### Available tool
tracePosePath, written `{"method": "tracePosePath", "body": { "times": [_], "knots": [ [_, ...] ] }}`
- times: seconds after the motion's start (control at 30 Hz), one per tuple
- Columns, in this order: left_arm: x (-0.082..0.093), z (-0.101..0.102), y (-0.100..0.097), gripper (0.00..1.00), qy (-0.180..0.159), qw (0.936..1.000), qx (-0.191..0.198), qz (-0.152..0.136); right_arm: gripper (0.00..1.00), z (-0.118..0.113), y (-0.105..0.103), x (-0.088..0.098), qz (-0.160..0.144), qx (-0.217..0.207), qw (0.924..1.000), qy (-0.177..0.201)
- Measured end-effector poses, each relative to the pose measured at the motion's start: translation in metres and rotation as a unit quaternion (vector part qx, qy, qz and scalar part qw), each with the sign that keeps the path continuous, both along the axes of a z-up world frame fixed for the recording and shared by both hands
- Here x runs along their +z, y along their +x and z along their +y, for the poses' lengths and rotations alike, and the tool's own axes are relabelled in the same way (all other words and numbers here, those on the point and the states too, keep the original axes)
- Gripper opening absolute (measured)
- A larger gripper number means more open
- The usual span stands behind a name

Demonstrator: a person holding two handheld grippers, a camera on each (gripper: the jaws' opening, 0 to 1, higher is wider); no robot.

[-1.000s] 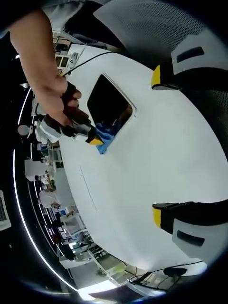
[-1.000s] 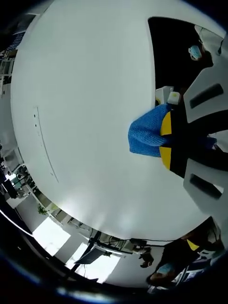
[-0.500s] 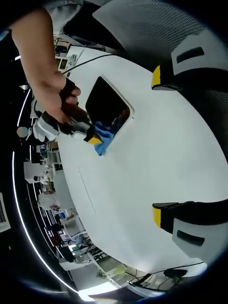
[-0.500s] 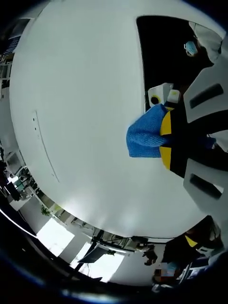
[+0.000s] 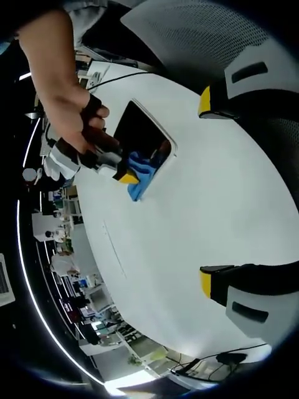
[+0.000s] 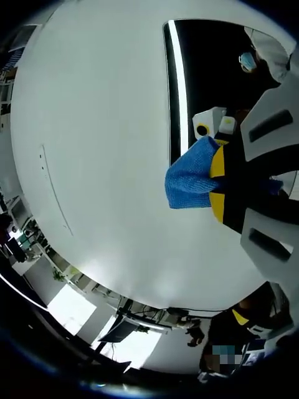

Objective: Wipe the mirror surface with the cleaning cloth until all visible marks leave the cleaned area.

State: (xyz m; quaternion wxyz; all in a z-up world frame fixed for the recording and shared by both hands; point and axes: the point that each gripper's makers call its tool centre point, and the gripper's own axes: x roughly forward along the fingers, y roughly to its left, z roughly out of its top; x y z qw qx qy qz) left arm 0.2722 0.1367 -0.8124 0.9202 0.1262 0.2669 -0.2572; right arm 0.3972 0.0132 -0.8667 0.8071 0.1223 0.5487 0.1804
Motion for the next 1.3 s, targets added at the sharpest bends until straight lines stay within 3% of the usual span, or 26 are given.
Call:
{"method": "tracePosePath", "body": {
  "times": [0.67, 1.07, 1.3],
  "knots": [
    [0.005, -0.002, -0.002, 0.96, -0.002, 1.0, 0.0, -0.003, 0.0, 0.002, -0.02, -0.002, 0.005, 0.003, 1.0, 0.005],
    [0.007, -0.005, -0.003, 0.98, -0.014, 0.9999, -0.004, -0.002, 0.01, 0.001, -0.019, -0.002, -0.001, 0.012, 0.9998, 0.012],
    [0.007, -0.008, -0.004, 0.99, -0.021, 0.9998, -0.006, 0.003, 0.01, -0.01, -0.02, 0.001, 0.0, 0.011, 0.9999, 0.012]
  ]
}}
